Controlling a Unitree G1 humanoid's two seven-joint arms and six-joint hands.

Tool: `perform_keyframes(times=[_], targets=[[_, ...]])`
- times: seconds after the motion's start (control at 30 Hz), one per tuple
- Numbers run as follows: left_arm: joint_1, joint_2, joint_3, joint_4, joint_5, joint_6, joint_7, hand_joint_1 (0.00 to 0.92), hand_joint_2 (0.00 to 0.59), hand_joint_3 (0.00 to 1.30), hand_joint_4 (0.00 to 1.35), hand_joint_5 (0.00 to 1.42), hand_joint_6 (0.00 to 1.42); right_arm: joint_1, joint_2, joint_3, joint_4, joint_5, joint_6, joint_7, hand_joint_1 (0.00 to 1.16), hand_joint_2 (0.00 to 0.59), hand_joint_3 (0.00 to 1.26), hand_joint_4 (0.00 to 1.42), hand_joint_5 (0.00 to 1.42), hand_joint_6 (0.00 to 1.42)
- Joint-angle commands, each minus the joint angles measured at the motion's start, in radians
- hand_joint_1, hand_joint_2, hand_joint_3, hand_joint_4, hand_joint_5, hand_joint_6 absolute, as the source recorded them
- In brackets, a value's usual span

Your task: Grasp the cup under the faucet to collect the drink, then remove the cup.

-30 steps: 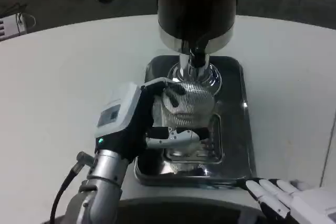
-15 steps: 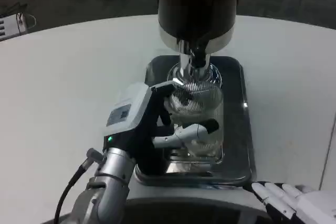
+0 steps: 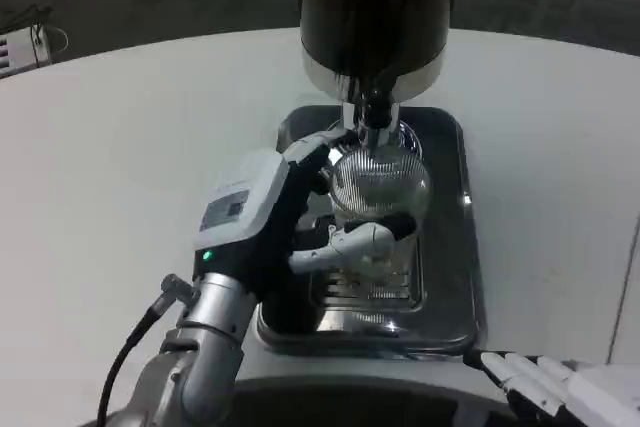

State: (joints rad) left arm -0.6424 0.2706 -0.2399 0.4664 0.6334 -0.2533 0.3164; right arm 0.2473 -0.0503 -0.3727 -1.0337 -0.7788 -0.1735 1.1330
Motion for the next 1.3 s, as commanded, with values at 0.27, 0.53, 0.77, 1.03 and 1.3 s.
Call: perform_keyframes(times=[0.27, 0.53, 0.77, 1.03, 1.3], targets=[[0.251, 0.084, 0.118, -0.379, -0.095, 0.027, -0.102, 0.083, 0.014, 0.25, 0.15, 0.37, 0.56, -0.008, -0.035, 0.026, -0.014, -0.007, 0.045, -0.031, 0.53, 0.454, 0.0, 0.0, 0.0, 0.0], [0.407, 0.091, 0.241, -0.652, -0.286, -0.01, -0.209, 0.0, 0.044, 0.27, 0.21, 0.31, 0.45, -0.046, -0.049, 0.059, -0.014, -0.047, 0.093, -0.053, 0.53, 0.454, 0.0, 0.0, 0.0, 0.0], [0.337, 0.099, 0.28, -0.734, -0.494, -0.047, -0.356, 0.0, 0.049, 0.29, 0.24, 0.31, 0.39, -0.047, -0.052, 0.109, -0.014, -0.083, 0.108, -0.064, 0.53, 0.454, 0.0, 0.0, 0.0, 0.0], [0.178, 0.093, 0.271, -0.671, -0.591, -0.028, -0.478, 0.0, 0.057, 0.27, 0.24, 0.32, 0.35, -0.04, -0.04, 0.139, -0.014, -0.11, 0.105, -0.075, 0.53, 0.454, 0.0, 0.0, 0.0, 0.0], [0.07, 0.062, 0.231, -0.584, -0.592, 0.005, -0.534, 0.0, 0.059, 0.26, 0.21, 0.32, 0.32, -0.021, -0.027, 0.125, -0.014, -0.109, 0.093, -0.086, 0.53, 0.454, 0.0, 0.0, 0.0, 0.0]])
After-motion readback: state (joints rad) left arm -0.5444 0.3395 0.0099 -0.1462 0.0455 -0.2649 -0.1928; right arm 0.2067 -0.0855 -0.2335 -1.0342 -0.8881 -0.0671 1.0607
